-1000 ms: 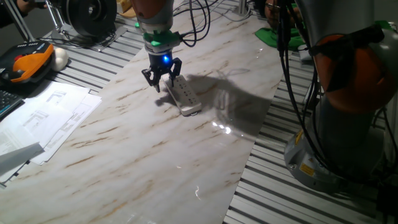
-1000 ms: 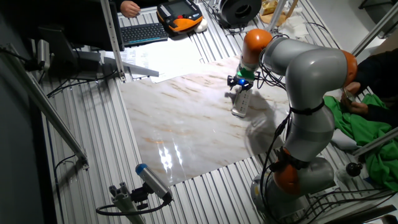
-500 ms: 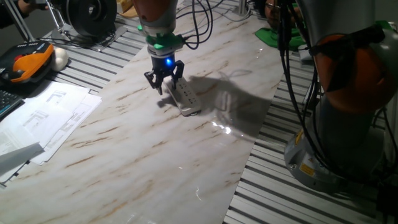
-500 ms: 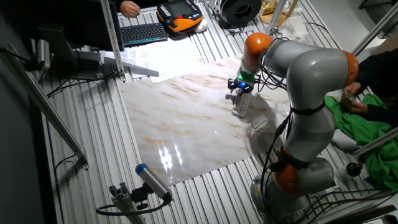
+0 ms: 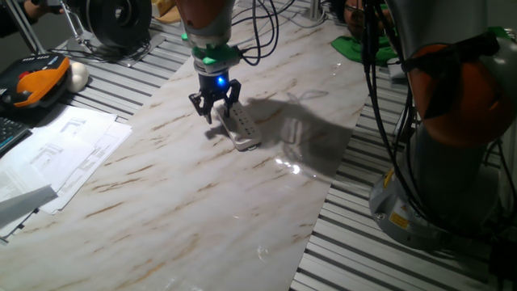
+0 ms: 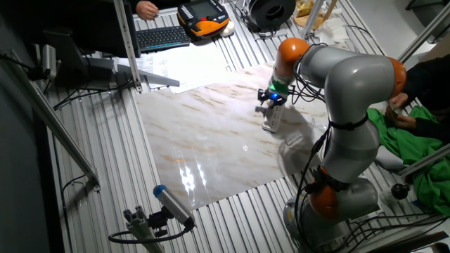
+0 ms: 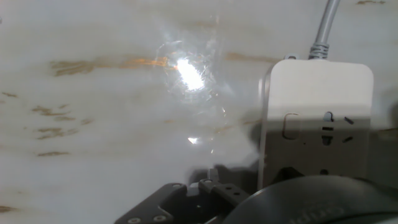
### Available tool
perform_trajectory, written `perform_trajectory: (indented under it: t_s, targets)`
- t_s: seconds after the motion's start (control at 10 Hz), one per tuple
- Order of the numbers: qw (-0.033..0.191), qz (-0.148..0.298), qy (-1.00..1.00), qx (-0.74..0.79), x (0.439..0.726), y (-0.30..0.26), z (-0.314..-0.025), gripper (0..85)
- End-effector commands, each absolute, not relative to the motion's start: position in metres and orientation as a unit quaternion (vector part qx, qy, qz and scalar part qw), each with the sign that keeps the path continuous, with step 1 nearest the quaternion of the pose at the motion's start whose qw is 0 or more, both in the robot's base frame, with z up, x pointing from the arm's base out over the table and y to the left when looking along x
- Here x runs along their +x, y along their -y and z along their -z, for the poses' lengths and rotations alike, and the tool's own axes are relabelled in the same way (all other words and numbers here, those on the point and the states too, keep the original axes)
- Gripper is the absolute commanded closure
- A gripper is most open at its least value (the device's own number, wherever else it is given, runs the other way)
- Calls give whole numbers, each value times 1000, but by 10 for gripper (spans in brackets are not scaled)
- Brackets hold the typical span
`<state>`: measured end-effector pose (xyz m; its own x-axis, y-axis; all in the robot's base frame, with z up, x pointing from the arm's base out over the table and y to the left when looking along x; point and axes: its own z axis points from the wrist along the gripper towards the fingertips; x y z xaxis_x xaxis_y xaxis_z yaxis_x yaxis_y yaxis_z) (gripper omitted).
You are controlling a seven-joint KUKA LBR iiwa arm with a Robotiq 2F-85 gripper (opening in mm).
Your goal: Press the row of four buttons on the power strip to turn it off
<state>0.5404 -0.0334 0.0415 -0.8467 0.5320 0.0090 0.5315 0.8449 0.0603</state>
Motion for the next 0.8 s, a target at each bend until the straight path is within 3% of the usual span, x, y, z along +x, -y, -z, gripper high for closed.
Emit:
perform_trajectory:
  t_s: [0.0, 0.2, 0.5, 0.7]
  targets:
    - [2, -30, -961, 276, 539, 34, -36, 340]
    - [-8, -35, -960, 277, 542, 34, -43, 340]
    - [-7, -29, -961, 275, 544, 35, -48, 340]
    - [-38, -25, -956, 291, 544, 35, -48, 340]
